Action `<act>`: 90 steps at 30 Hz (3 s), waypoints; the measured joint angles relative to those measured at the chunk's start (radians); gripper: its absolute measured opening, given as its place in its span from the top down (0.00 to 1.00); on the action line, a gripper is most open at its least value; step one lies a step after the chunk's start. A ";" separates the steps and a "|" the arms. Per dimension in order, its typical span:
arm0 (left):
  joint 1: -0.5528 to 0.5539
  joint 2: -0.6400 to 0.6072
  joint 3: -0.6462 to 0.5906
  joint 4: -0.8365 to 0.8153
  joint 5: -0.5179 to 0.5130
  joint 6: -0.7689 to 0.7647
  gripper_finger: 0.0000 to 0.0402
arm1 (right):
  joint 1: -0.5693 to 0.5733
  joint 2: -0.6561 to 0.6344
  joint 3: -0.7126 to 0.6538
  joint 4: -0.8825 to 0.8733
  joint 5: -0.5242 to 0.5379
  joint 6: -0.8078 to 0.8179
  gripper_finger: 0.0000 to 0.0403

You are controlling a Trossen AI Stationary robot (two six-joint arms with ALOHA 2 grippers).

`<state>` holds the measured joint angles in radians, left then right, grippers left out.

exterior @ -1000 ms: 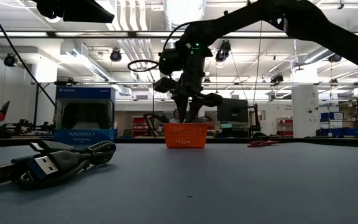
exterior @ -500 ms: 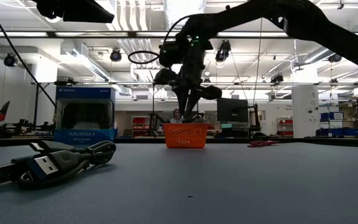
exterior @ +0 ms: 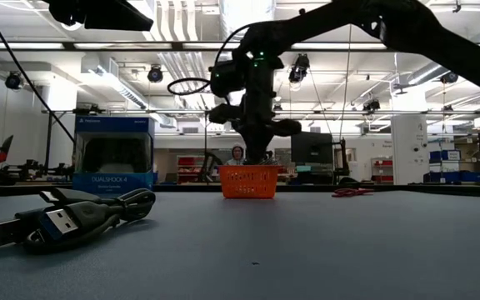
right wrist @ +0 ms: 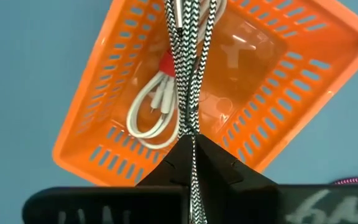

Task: Pick and place USB-C Cables
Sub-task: Put the black white charger cable into the orange bin, then put the black charger cable into the orange bin

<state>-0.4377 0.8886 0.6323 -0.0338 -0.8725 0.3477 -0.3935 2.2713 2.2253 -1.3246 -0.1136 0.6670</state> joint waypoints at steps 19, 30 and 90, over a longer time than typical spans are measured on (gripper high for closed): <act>0.000 0.000 0.000 0.000 0.000 0.000 0.45 | 0.012 0.049 -0.006 0.058 0.018 -0.011 0.98; 0.000 0.000 0.000 -0.001 0.000 0.000 0.45 | 0.012 0.047 -0.005 0.056 0.038 -0.025 0.98; -0.003 0.204 0.002 -0.113 0.155 -0.935 0.45 | 0.616 -0.826 -1.279 1.239 0.586 -0.361 0.98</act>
<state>-0.4412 1.0926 0.6338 -0.1467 -0.7176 -0.5873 0.2222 1.4453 0.9461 -0.0857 0.4728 0.3059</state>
